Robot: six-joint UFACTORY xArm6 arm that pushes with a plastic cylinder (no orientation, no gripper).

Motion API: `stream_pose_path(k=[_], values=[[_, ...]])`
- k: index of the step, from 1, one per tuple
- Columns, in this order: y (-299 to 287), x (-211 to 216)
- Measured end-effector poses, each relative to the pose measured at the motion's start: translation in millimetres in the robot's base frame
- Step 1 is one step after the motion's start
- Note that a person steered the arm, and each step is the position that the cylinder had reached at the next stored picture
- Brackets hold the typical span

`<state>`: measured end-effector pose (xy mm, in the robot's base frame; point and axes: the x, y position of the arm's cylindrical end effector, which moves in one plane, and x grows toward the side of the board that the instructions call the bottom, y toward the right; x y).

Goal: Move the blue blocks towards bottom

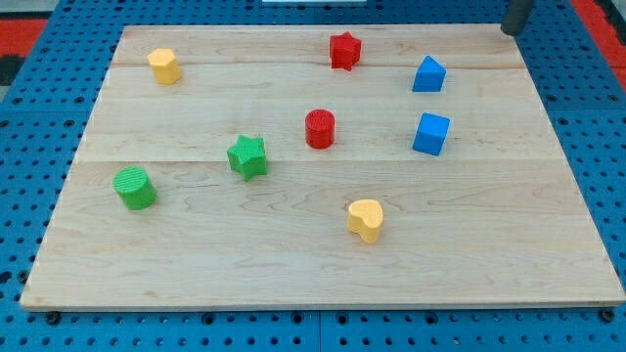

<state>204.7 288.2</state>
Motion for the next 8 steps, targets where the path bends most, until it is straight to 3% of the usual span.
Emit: stream_pose_path(k=[3, 4, 5, 7, 8], values=[[-7.0, 9.6], [-64.5, 31.0], [-129.6, 10.2], [-138.0, 90.6], [-145.2, 90.5]])
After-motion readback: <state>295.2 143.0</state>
